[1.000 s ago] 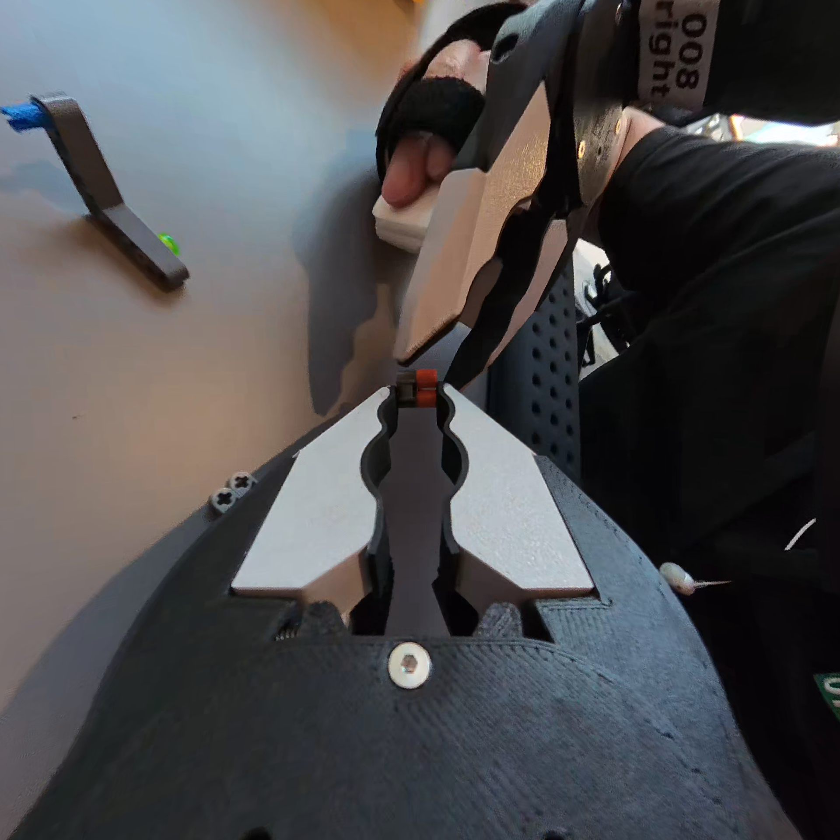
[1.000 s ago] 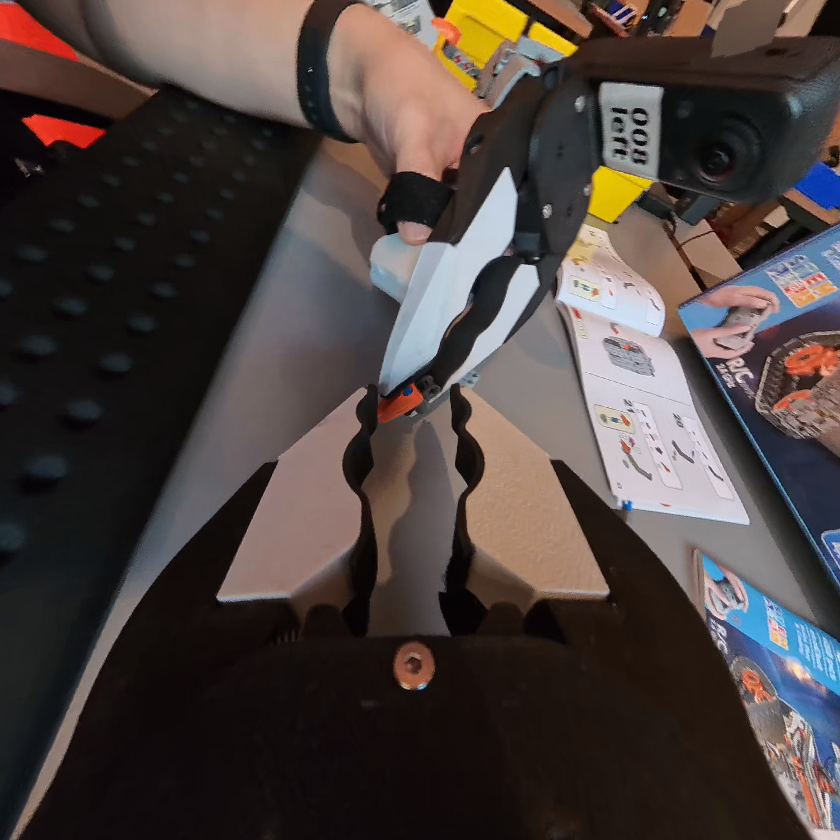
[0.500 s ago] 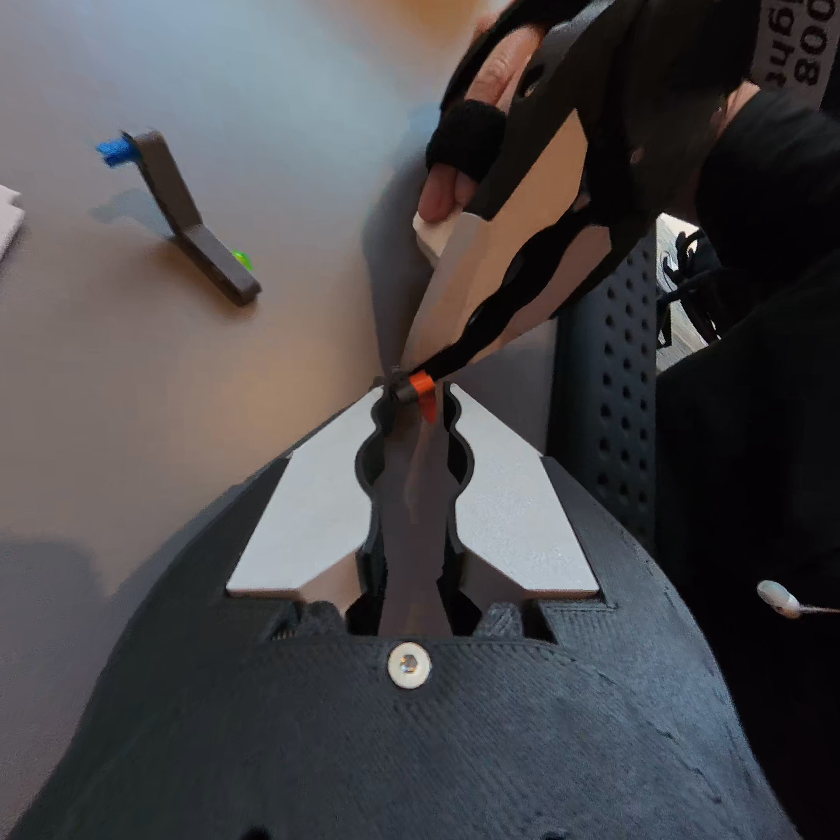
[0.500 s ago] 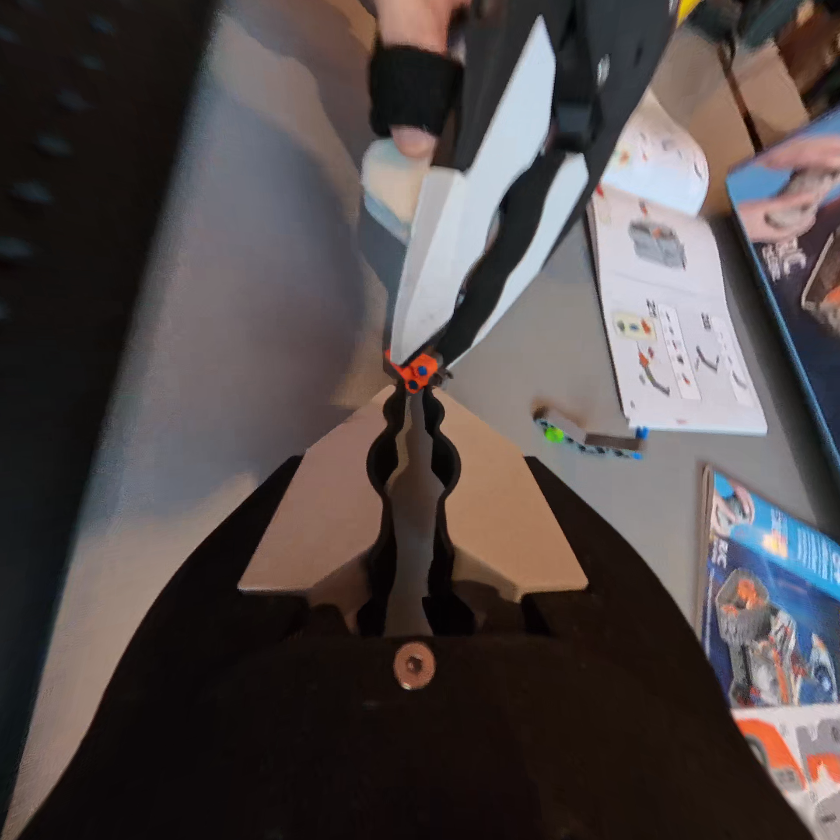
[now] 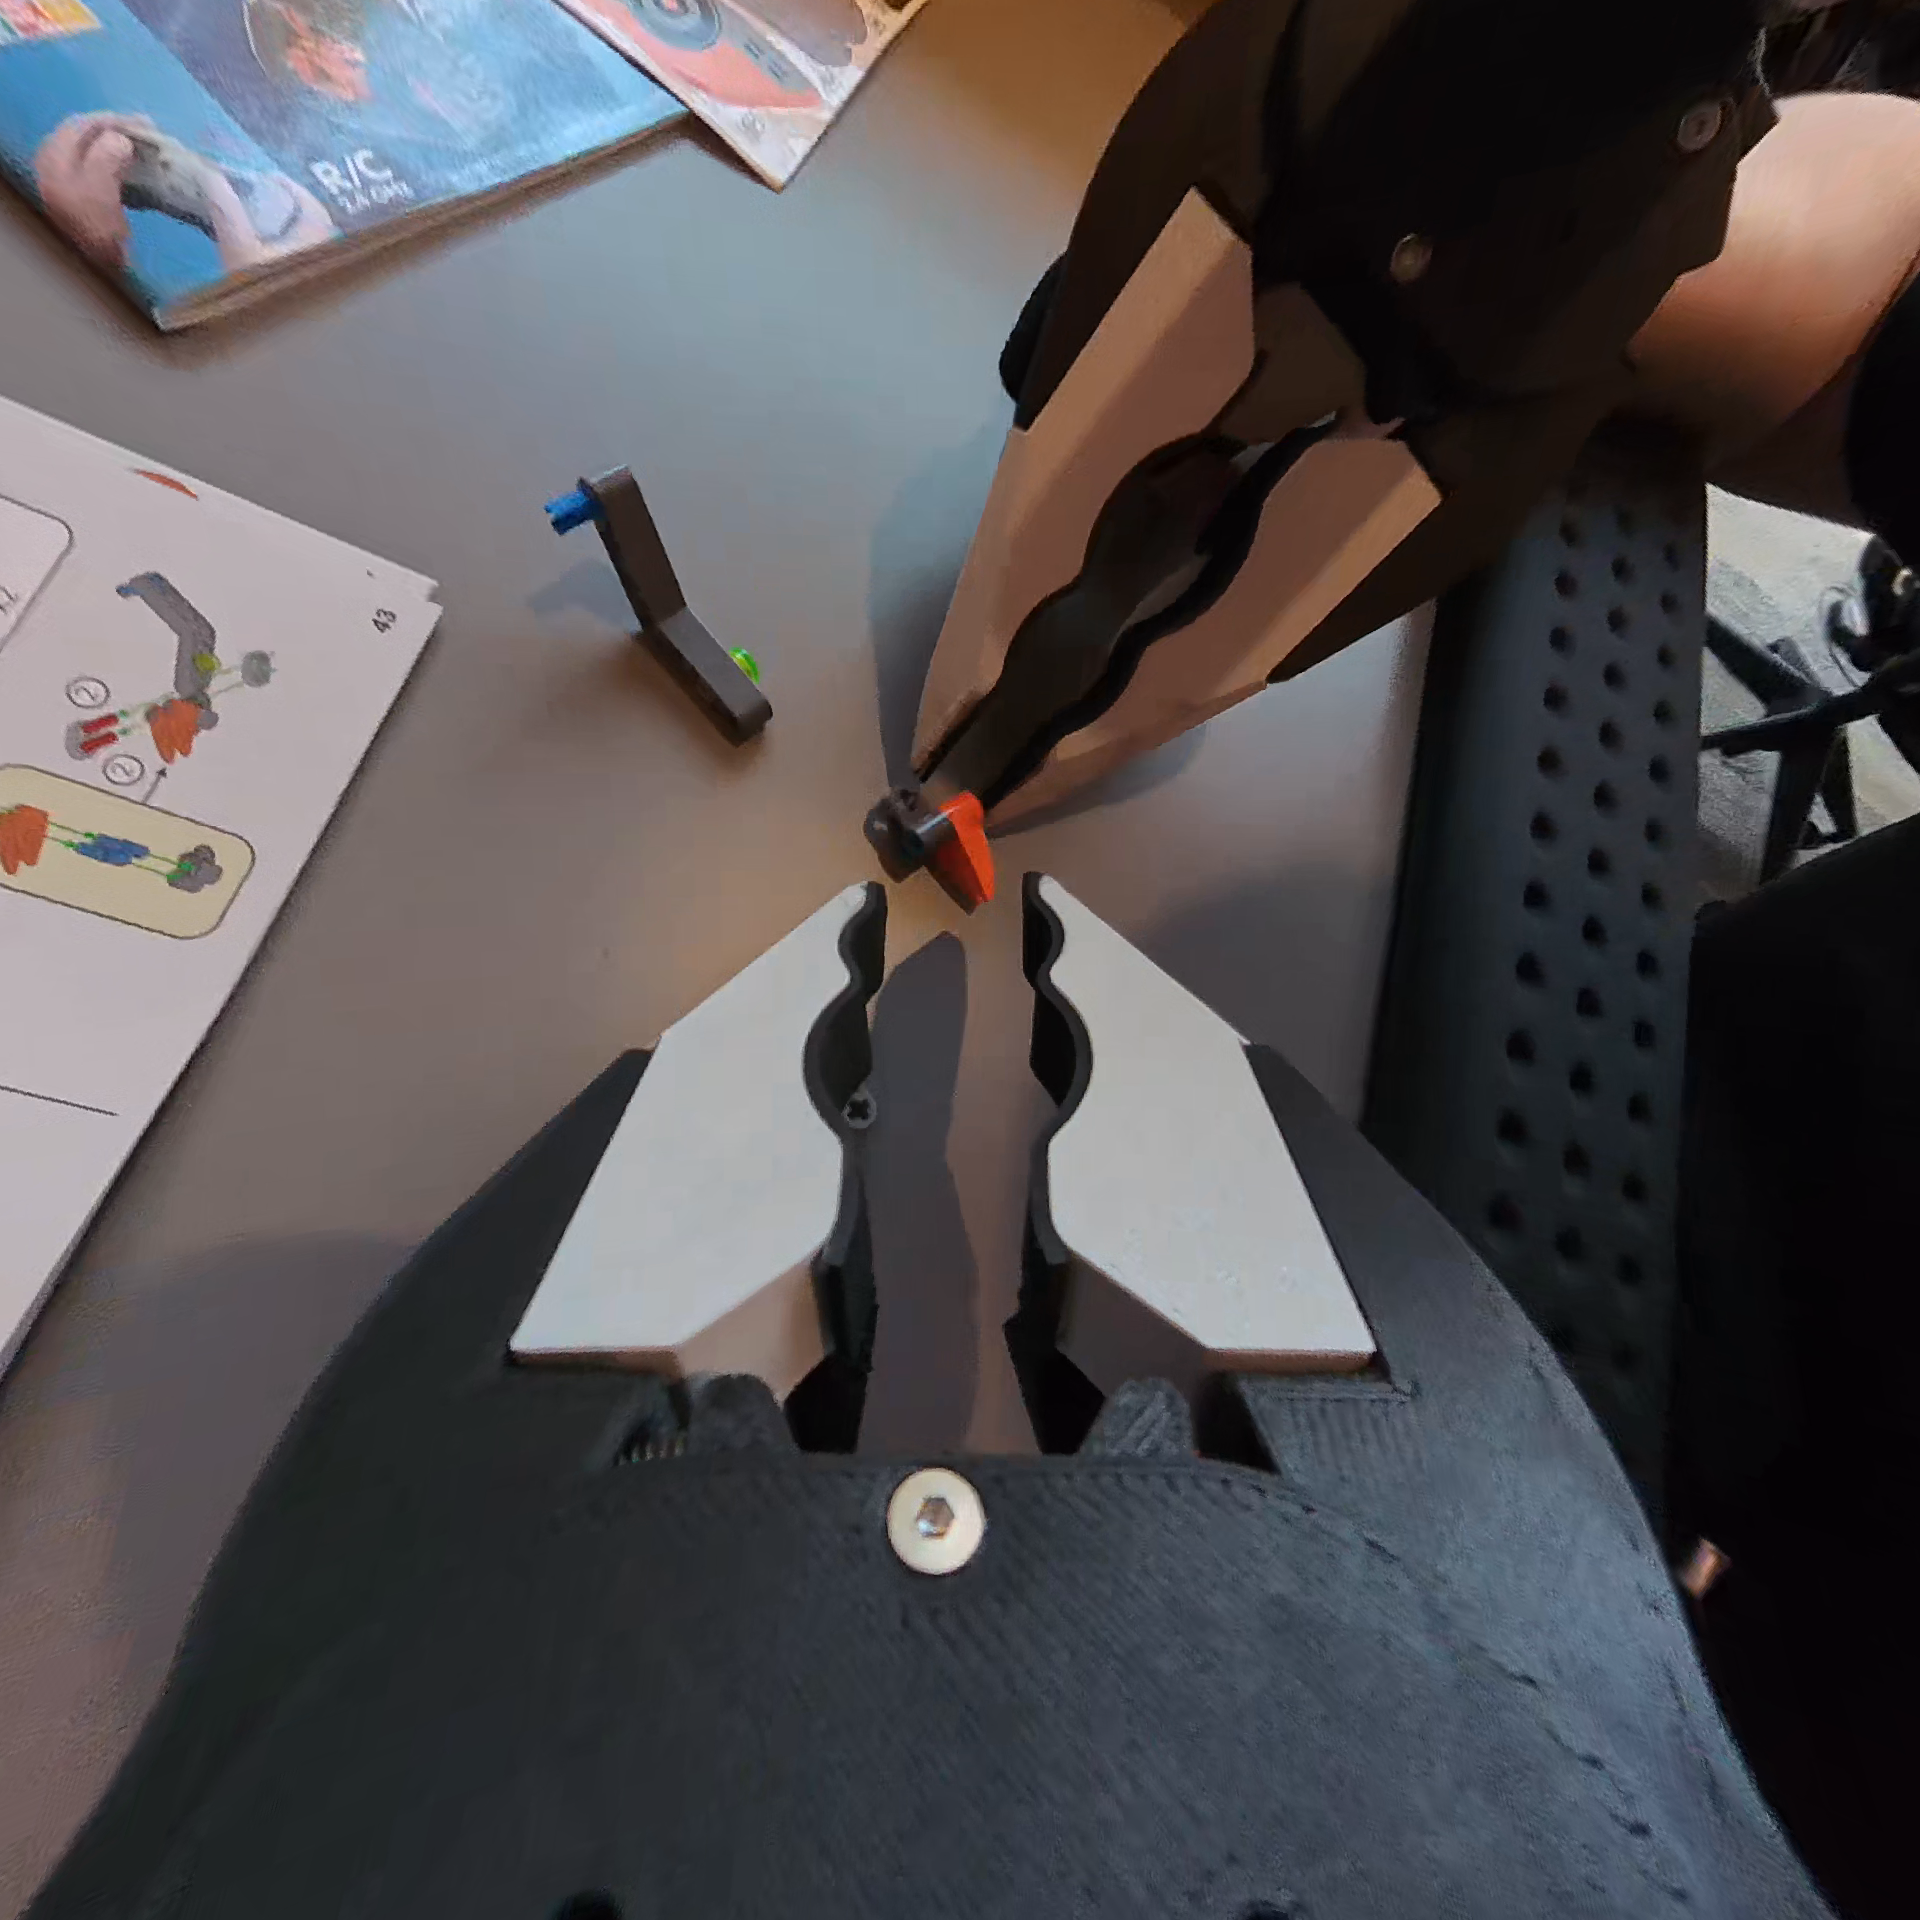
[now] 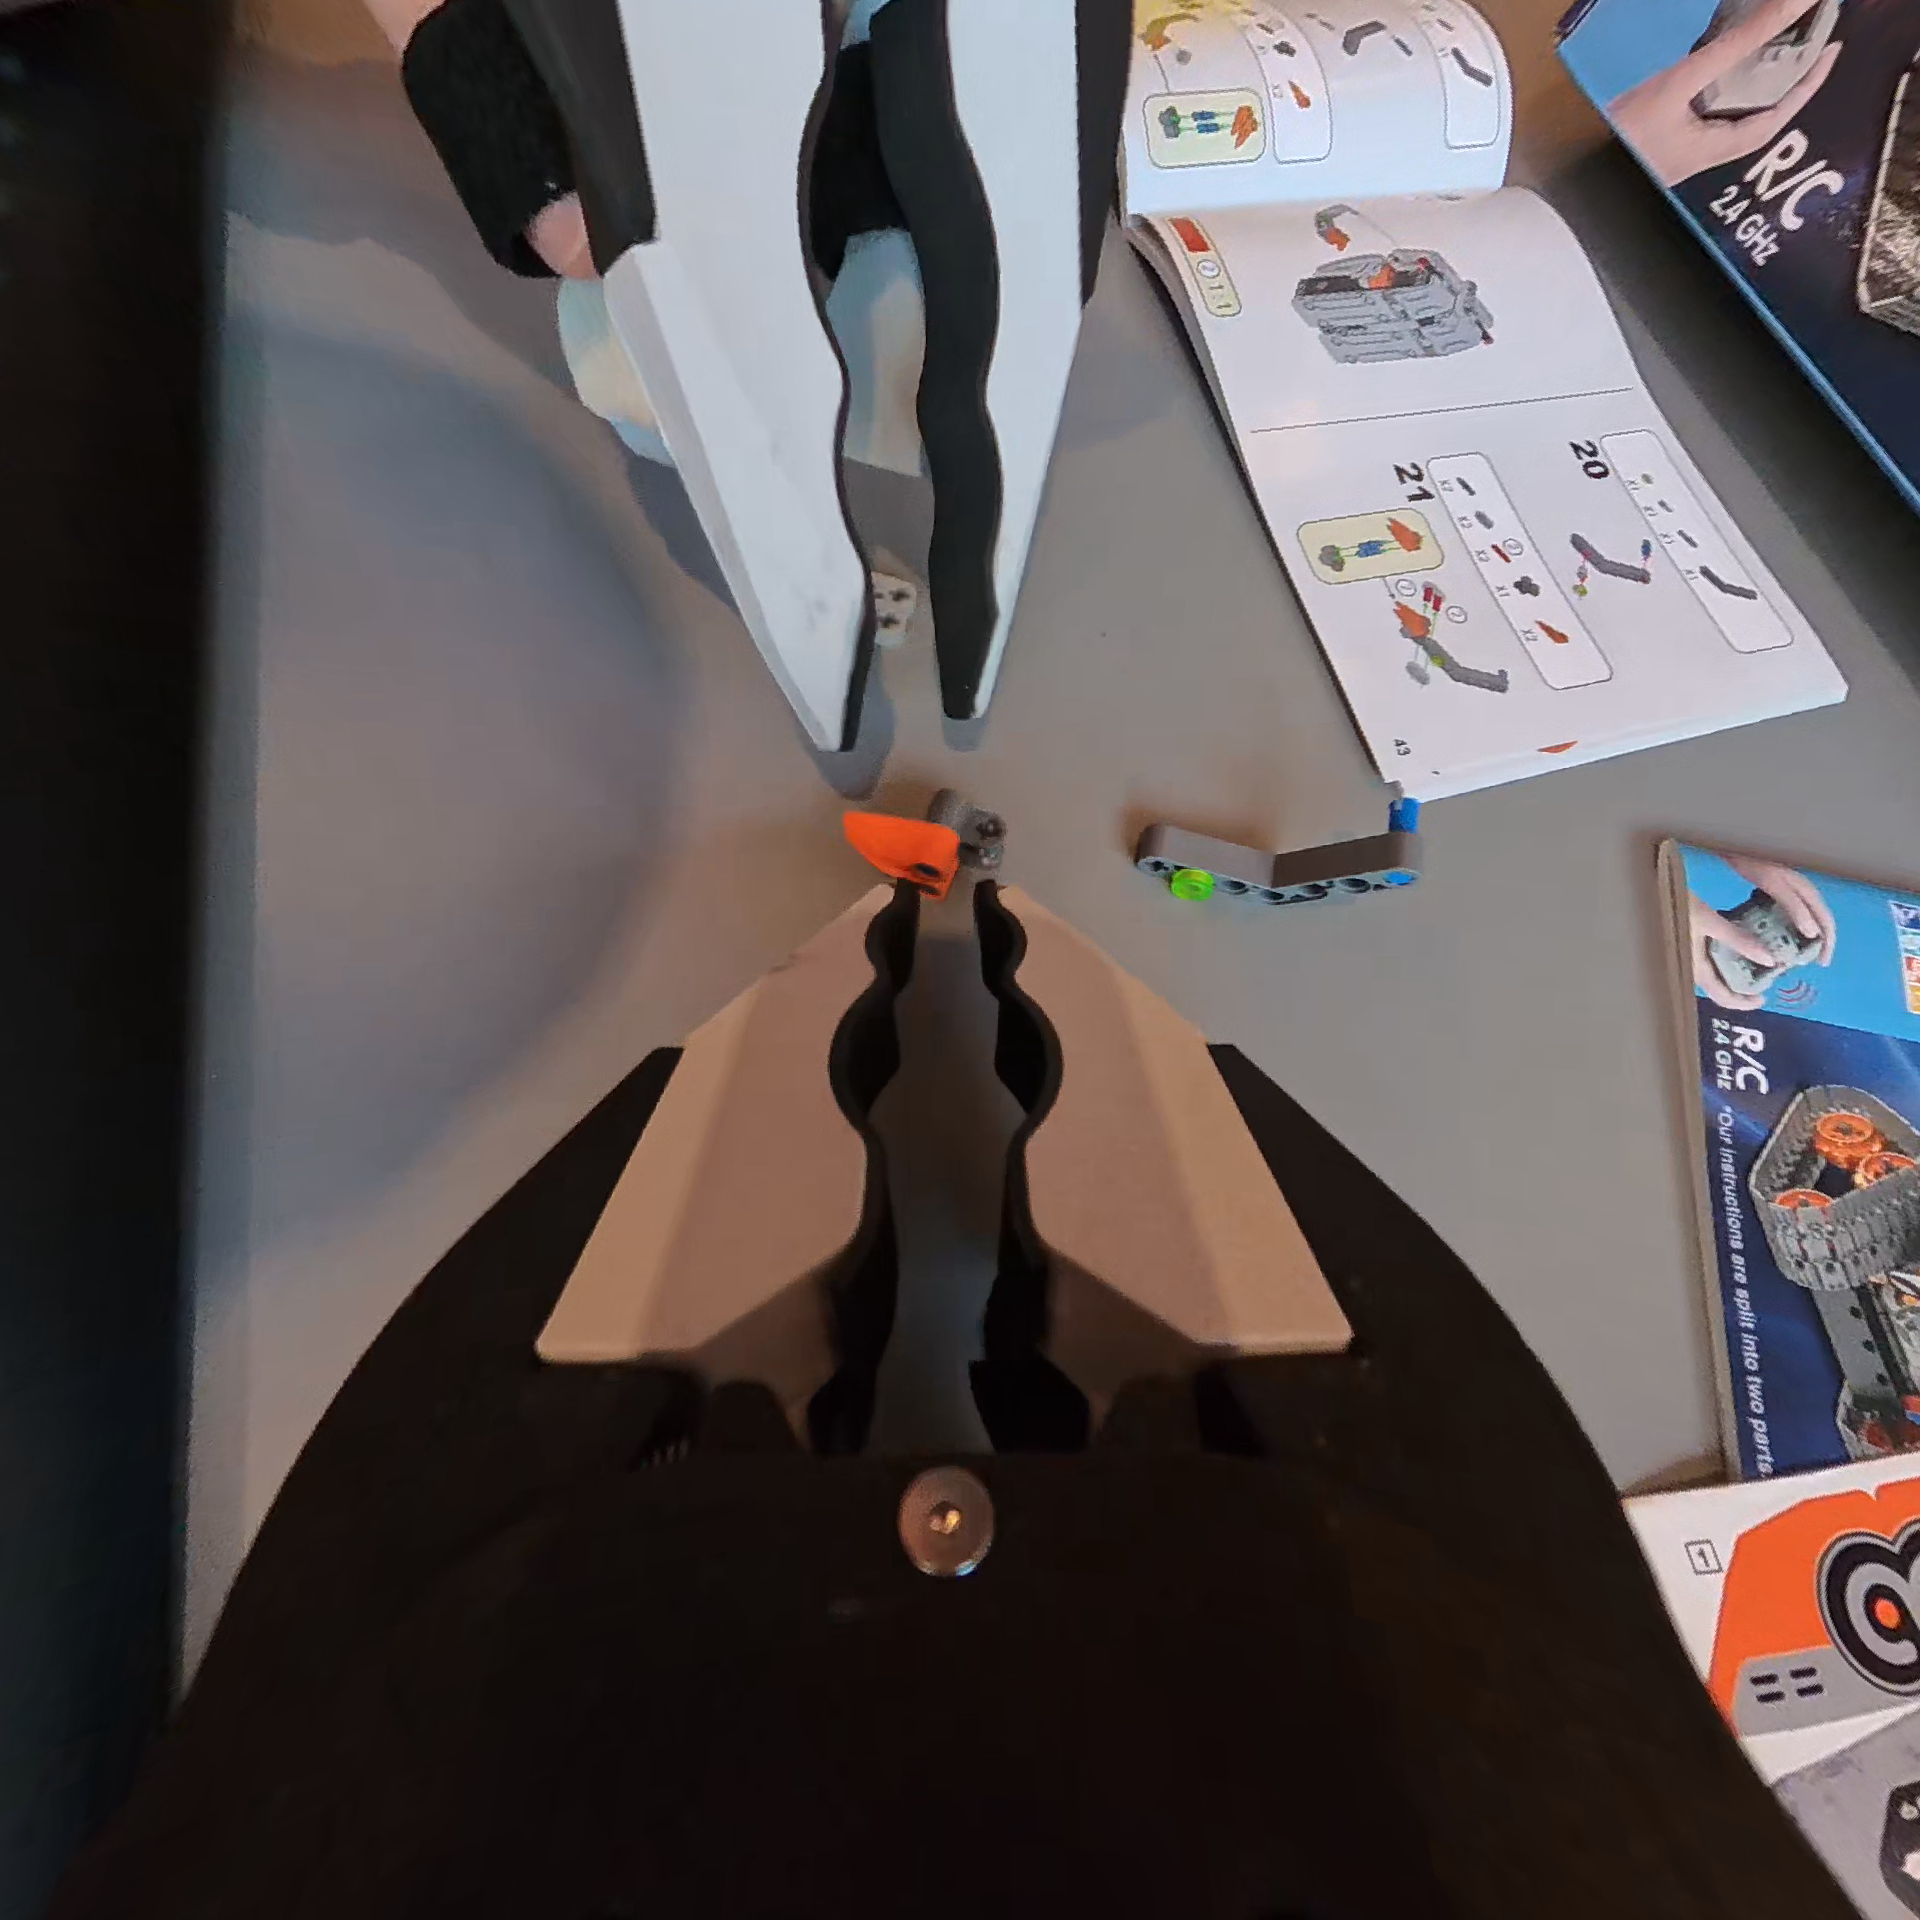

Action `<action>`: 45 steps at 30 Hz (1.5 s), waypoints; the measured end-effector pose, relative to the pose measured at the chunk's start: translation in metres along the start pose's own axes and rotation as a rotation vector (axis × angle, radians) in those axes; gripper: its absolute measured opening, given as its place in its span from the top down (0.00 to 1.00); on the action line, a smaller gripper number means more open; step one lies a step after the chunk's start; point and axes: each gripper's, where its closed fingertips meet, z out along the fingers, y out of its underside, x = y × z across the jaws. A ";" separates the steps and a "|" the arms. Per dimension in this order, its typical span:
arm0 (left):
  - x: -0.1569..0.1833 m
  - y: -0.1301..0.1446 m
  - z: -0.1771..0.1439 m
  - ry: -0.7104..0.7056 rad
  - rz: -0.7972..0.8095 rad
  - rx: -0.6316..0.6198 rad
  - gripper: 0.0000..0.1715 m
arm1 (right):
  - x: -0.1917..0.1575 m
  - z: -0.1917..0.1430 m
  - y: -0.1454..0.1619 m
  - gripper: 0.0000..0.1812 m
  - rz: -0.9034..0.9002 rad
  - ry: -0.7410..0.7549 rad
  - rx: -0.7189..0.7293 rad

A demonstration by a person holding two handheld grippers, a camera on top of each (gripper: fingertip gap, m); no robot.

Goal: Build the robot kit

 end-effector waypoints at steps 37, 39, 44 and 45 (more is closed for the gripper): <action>-0.020 0.006 0.014 -0.115 0.004 -0.057 0.98 | 0.002 -0.003 -0.021 0.99 -0.163 0.092 0.111; -0.020 0.007 0.012 -0.108 -0.011 -0.051 0.98 | 0.007 -0.008 -0.019 0.99 -0.169 0.111 0.109; -0.014 0.006 0.007 -0.075 -0.038 -0.012 0.95 | -0.003 -0.009 -0.009 0.88 -0.105 -0.012 0.079; -0.011 0.004 0.007 -0.060 -0.042 0.003 0.94 | -0.005 -0.007 -0.006 0.87 -0.097 -0.030 0.061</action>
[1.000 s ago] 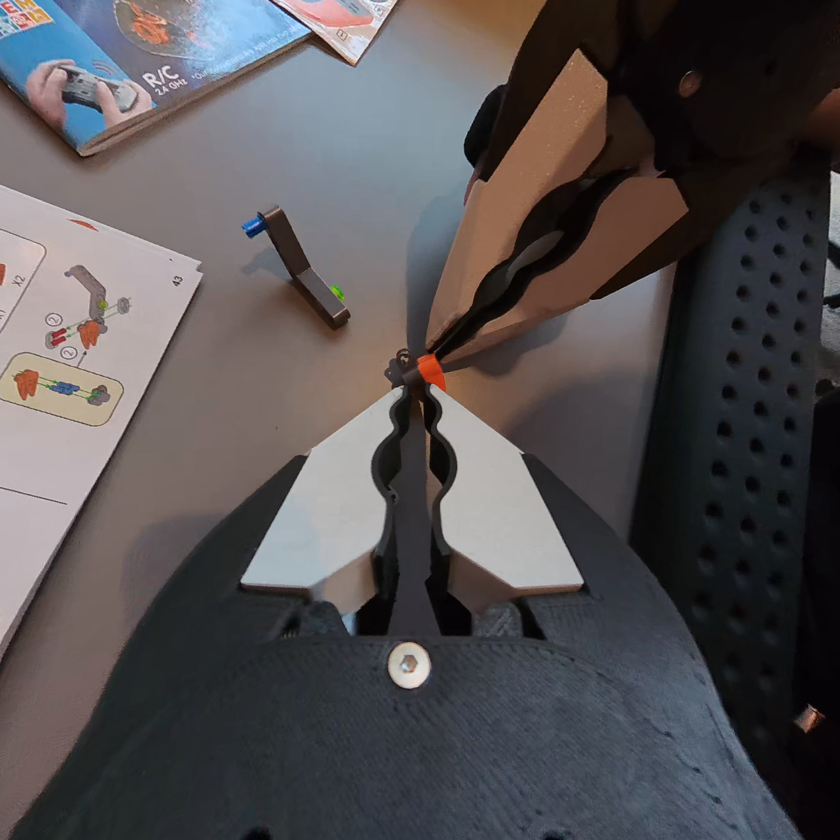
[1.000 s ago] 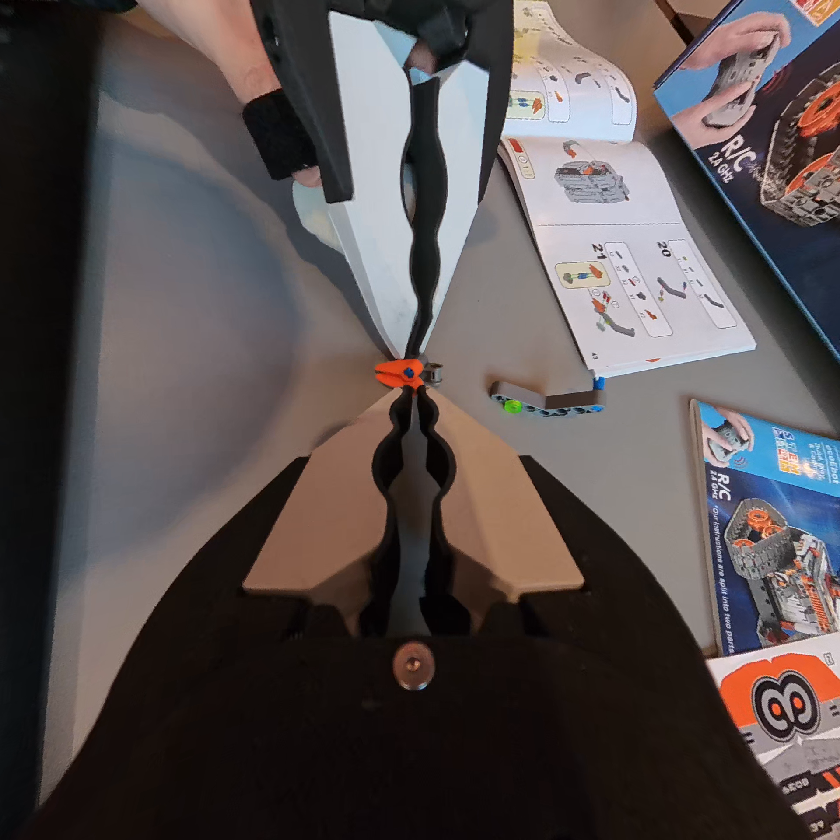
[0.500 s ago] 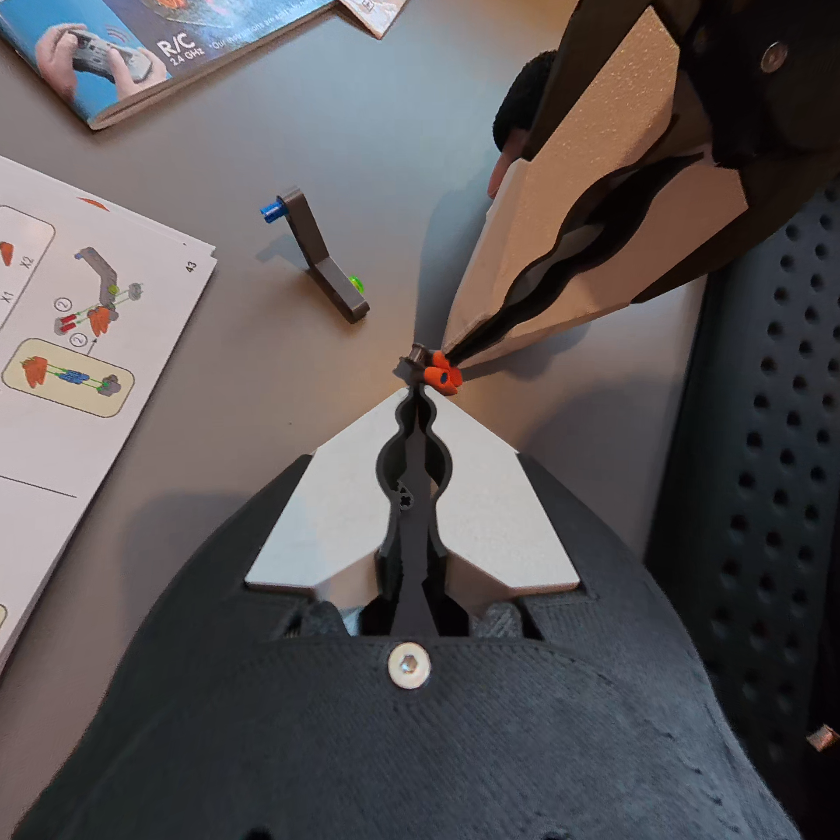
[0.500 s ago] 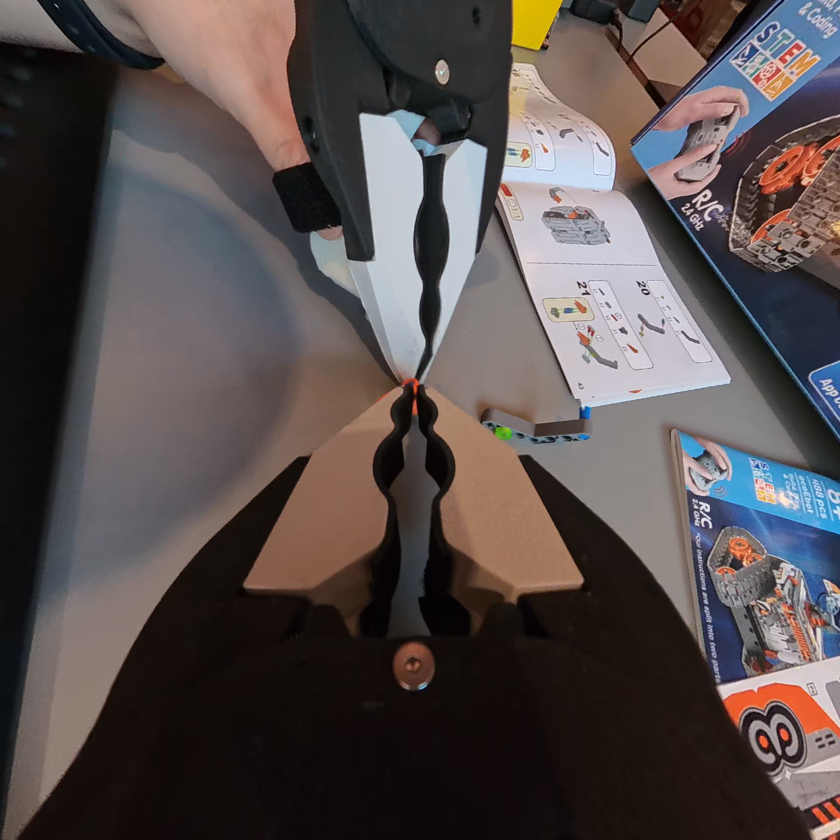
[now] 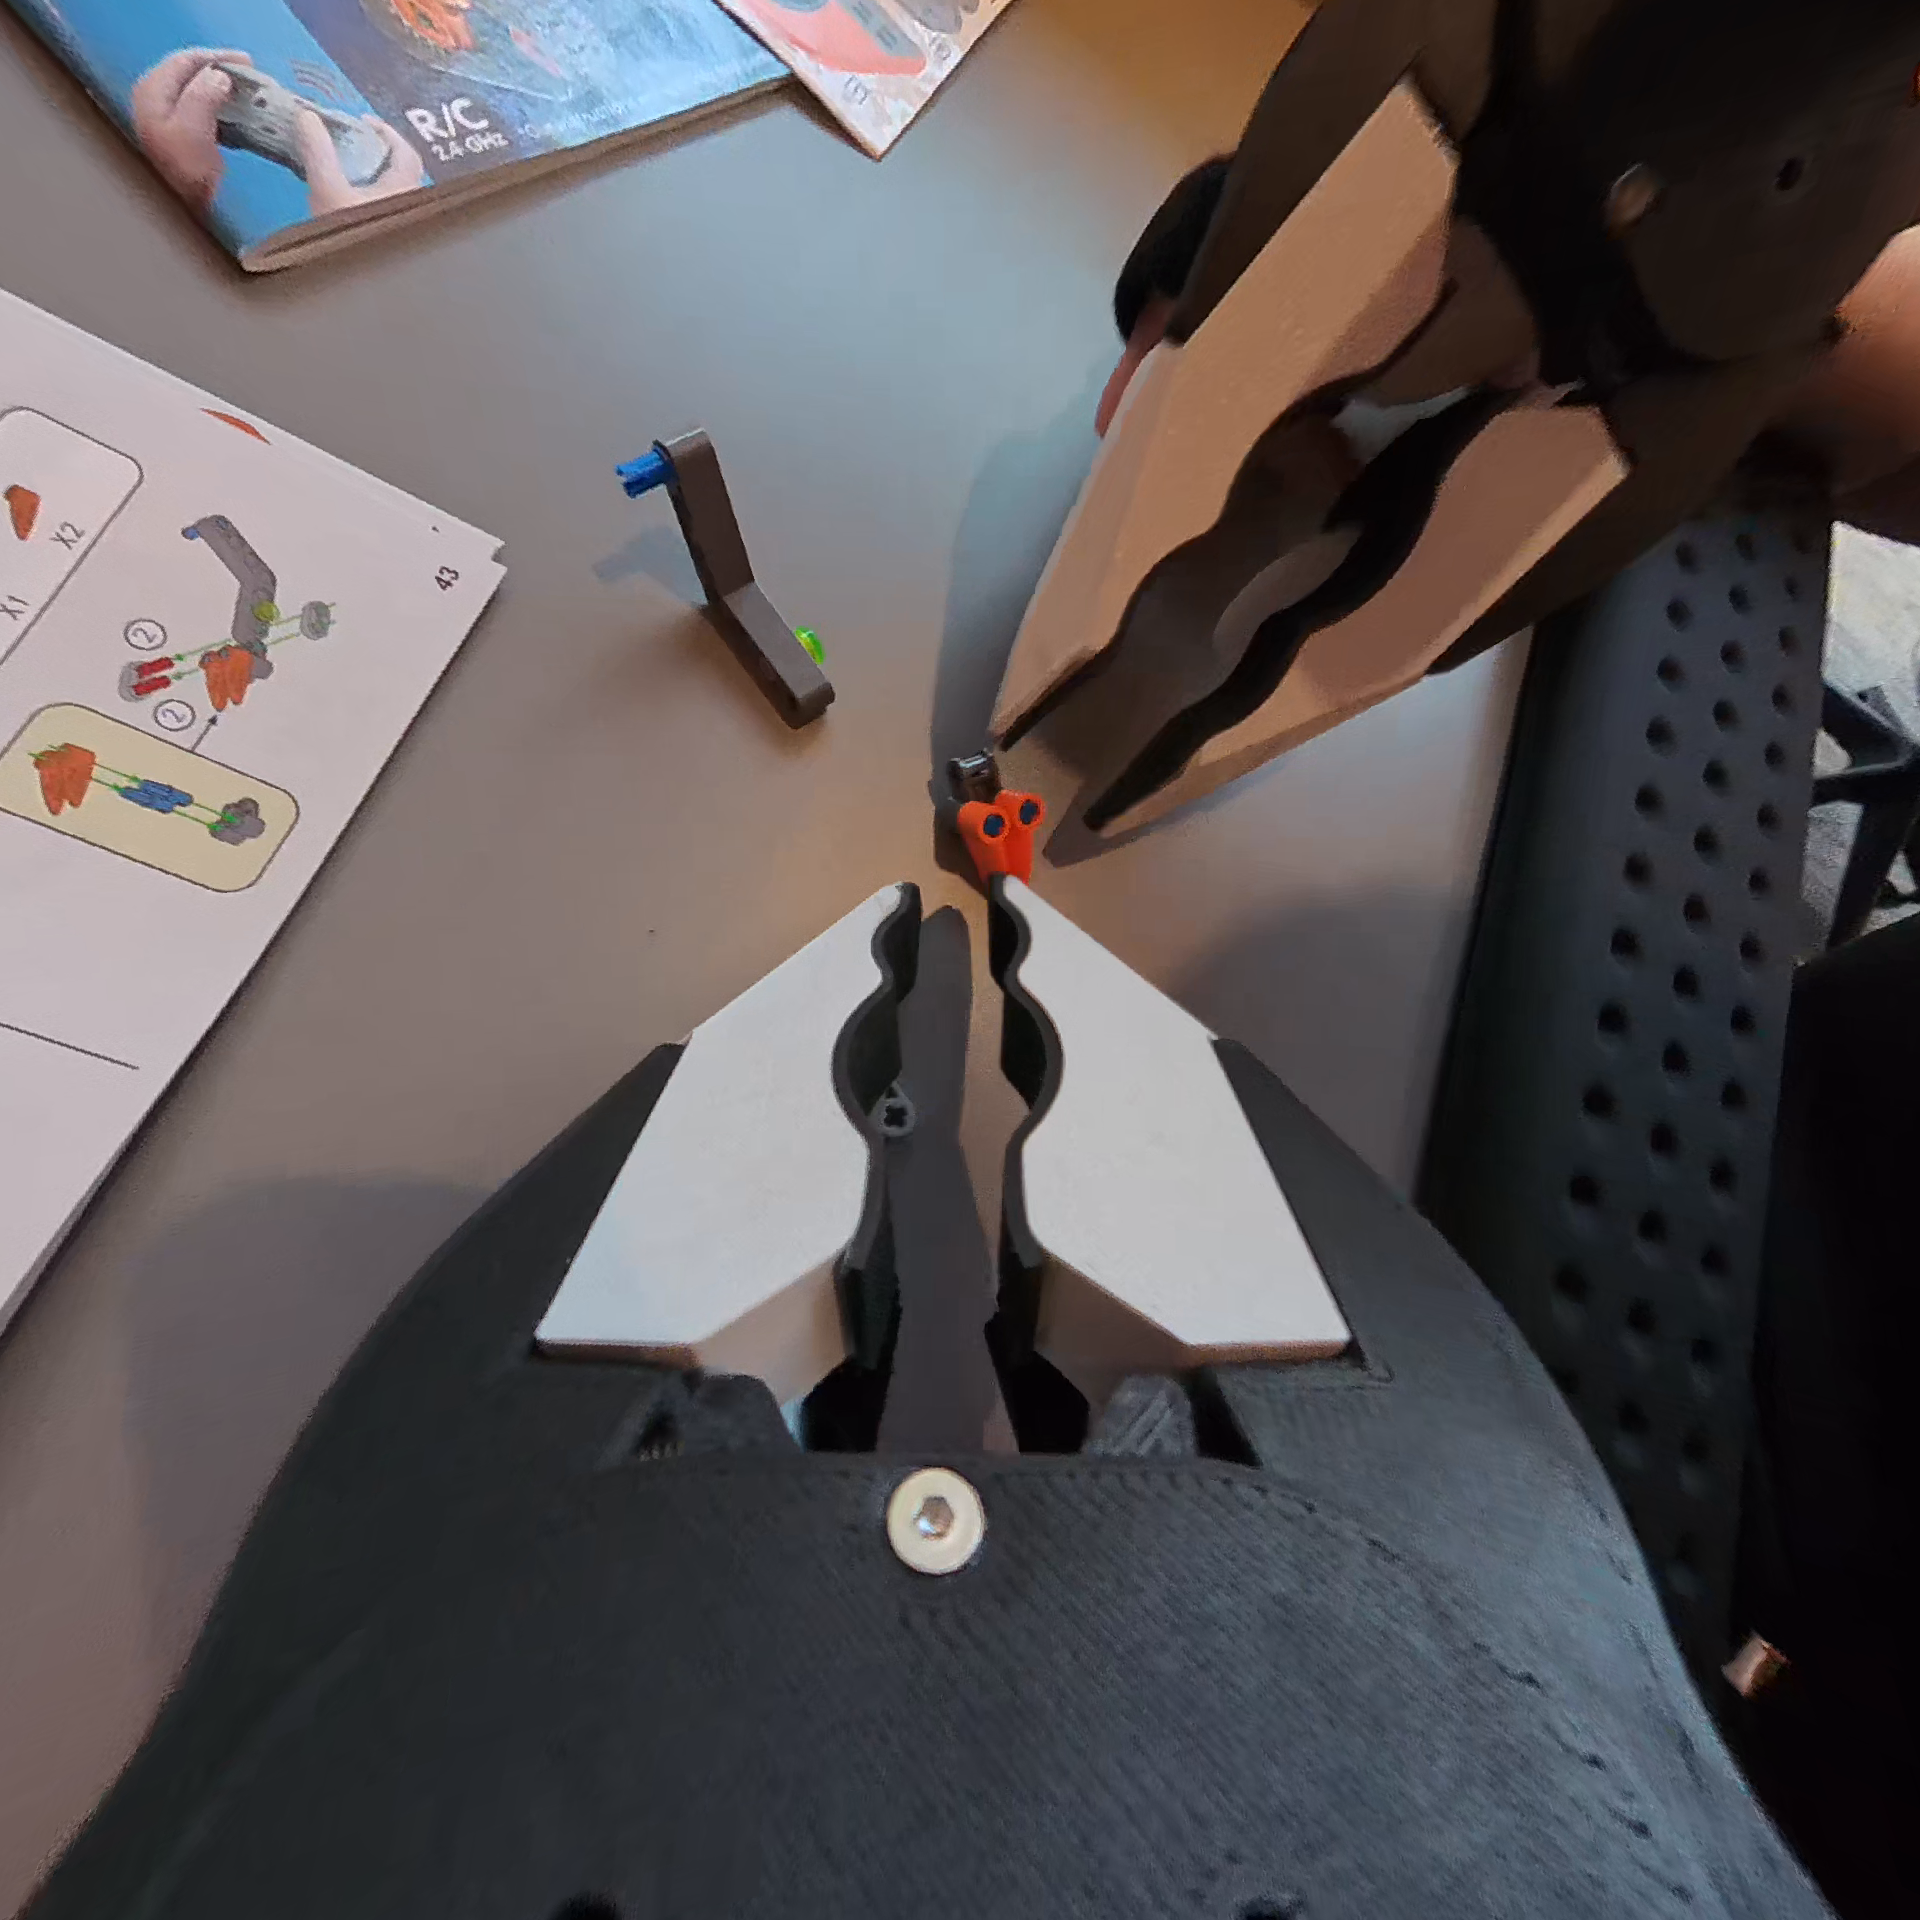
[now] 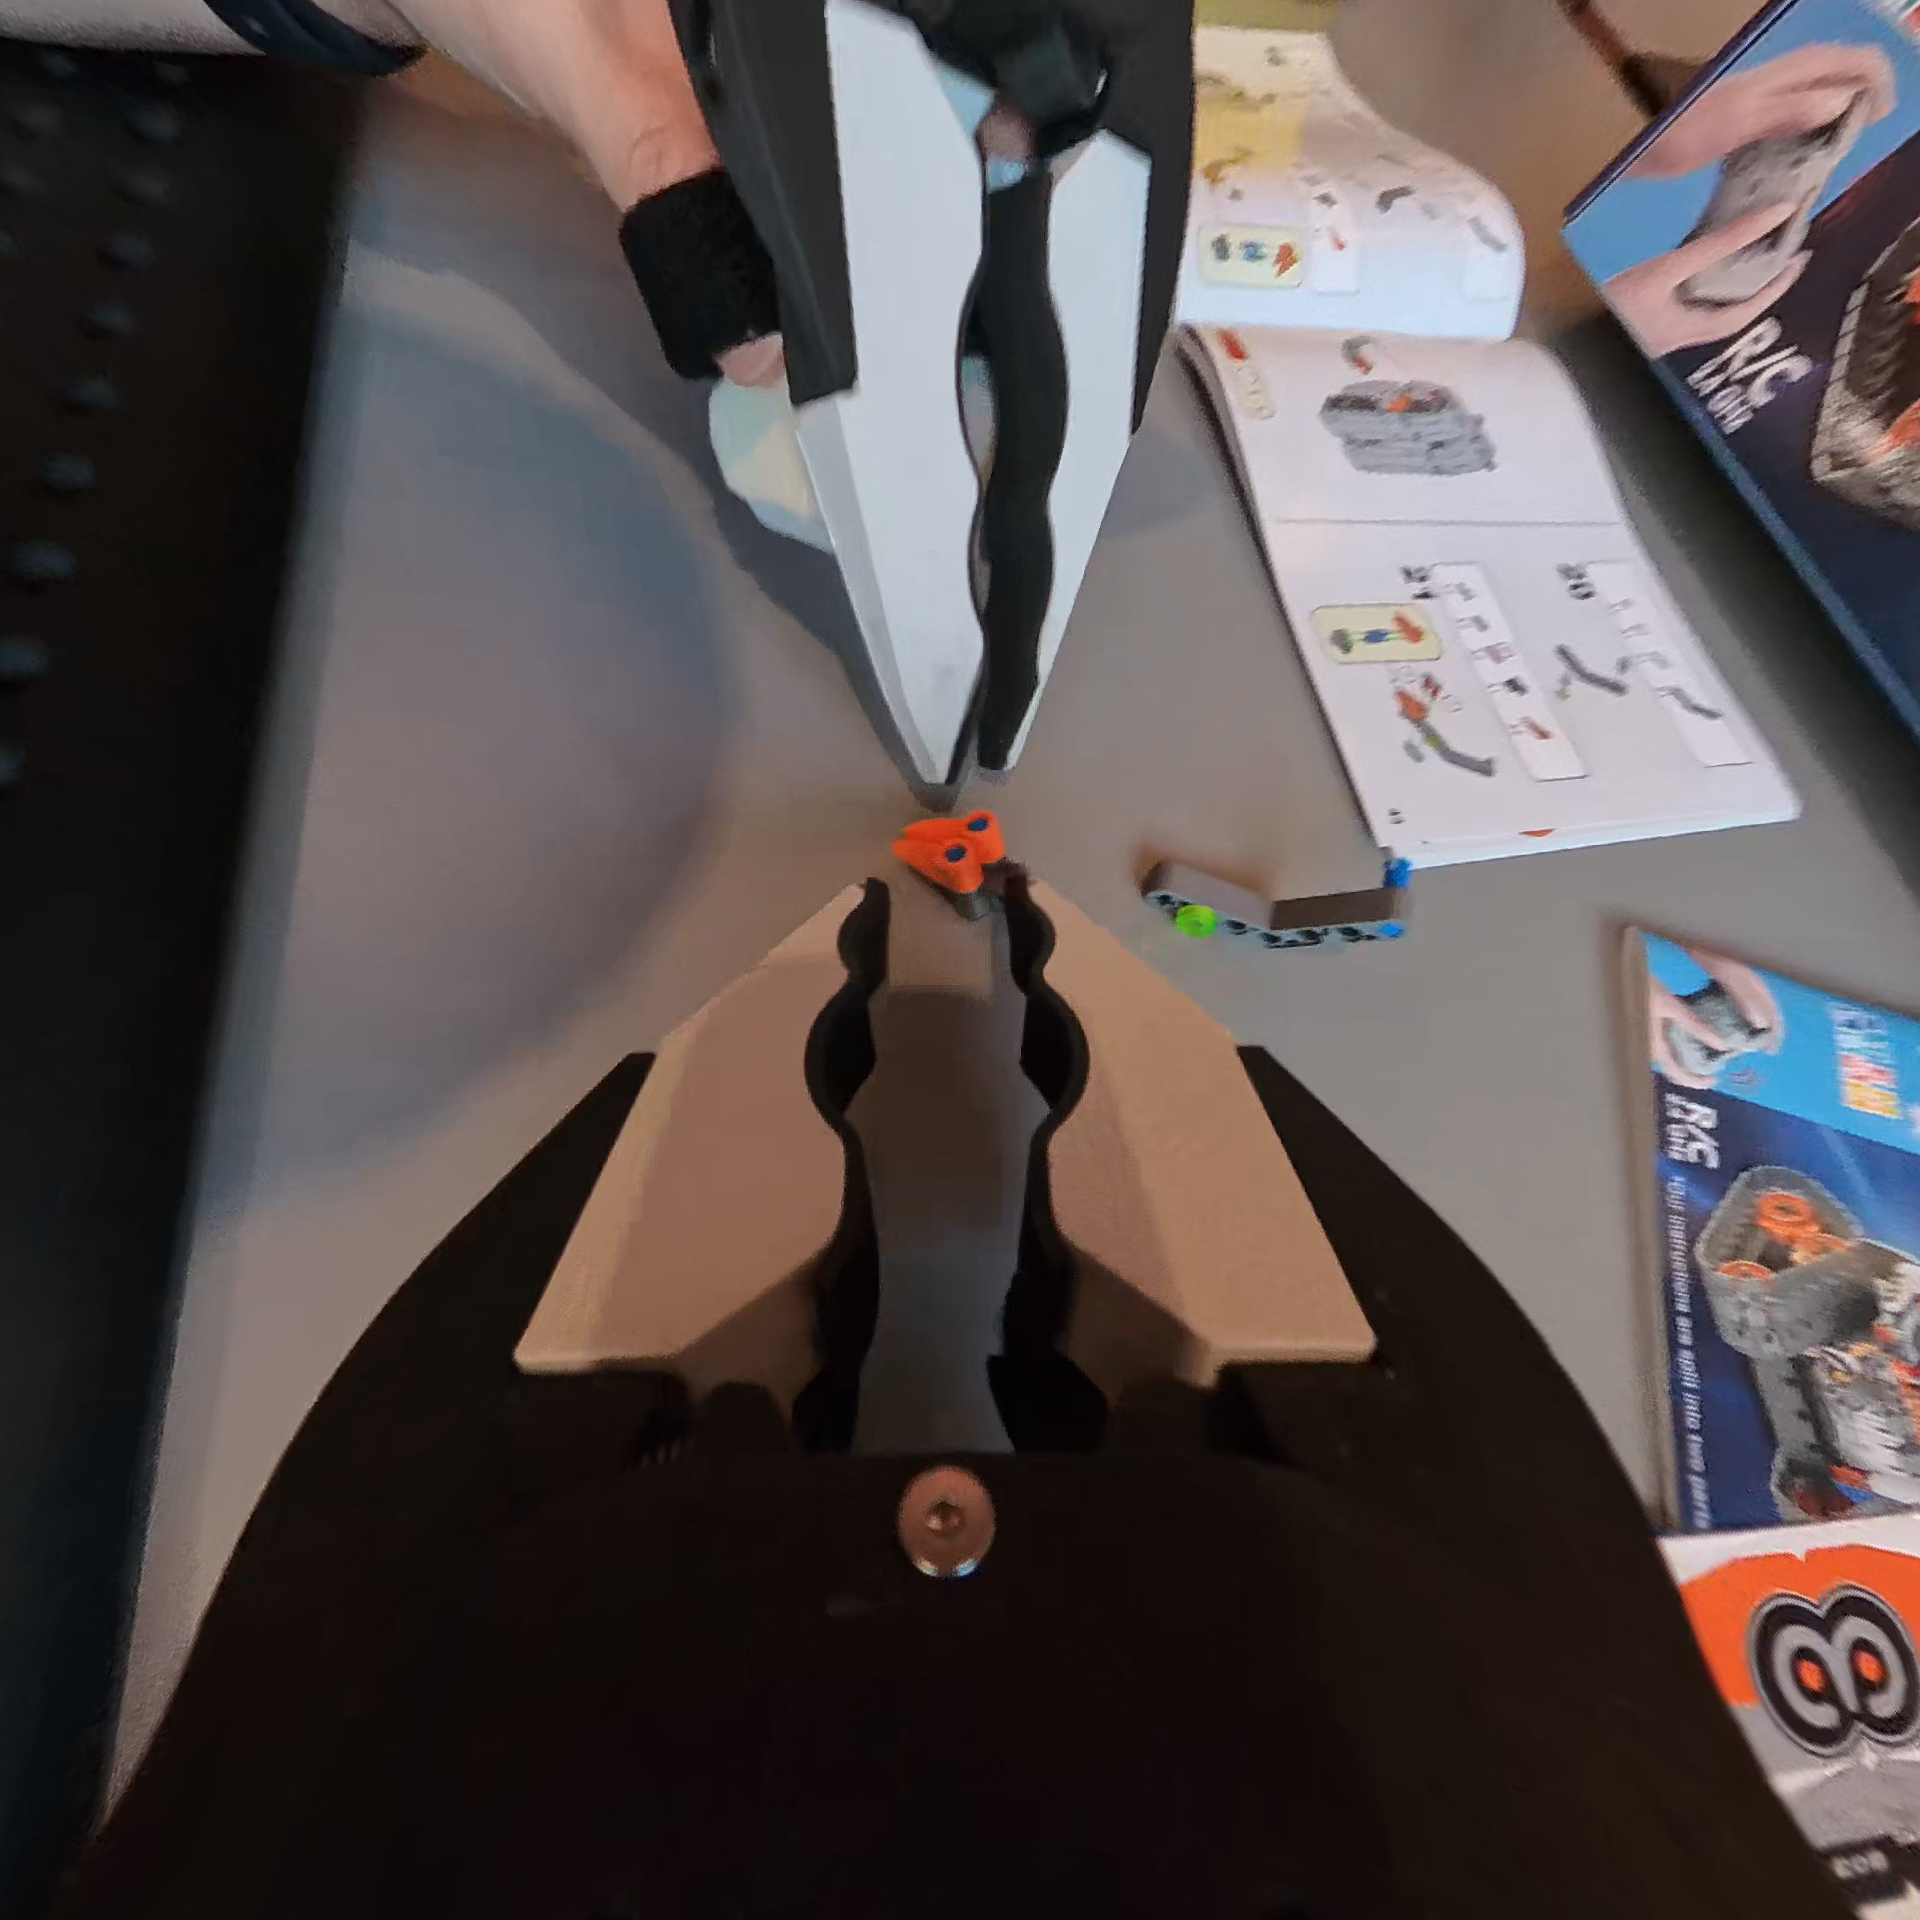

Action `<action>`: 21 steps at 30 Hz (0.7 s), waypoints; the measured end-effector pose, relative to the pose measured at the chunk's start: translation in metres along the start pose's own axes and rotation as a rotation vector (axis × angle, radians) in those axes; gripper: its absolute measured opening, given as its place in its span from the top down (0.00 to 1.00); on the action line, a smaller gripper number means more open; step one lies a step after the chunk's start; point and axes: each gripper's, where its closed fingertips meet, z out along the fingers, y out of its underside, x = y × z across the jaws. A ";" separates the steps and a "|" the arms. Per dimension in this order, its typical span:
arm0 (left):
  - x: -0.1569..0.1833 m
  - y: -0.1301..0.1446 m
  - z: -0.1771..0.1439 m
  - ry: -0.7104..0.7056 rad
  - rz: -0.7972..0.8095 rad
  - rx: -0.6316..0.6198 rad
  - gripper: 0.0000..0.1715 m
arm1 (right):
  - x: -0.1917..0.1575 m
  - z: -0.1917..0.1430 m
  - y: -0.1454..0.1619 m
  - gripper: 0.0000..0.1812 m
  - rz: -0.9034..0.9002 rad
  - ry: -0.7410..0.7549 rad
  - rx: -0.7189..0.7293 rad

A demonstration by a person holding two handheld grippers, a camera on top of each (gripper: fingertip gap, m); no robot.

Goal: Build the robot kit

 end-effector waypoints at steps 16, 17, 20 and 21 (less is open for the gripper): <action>-0.001 -0.012 0.010 0.036 -0.056 0.043 0.95 | 0.008 0.010 0.005 0.93 -0.045 0.057 -0.068; -0.003 -0.013 0.010 0.032 -0.064 0.047 0.95 | 0.010 0.010 0.006 0.92 -0.027 0.056 -0.070; -0.008 -0.014 0.008 0.038 -0.087 0.058 0.96 | 0.016 0.012 0.006 0.92 0.009 0.072 -0.077; -0.010 -0.015 0.008 0.041 -0.096 0.064 0.96 | 0.017 0.012 0.006 0.92 0.015 0.076 -0.078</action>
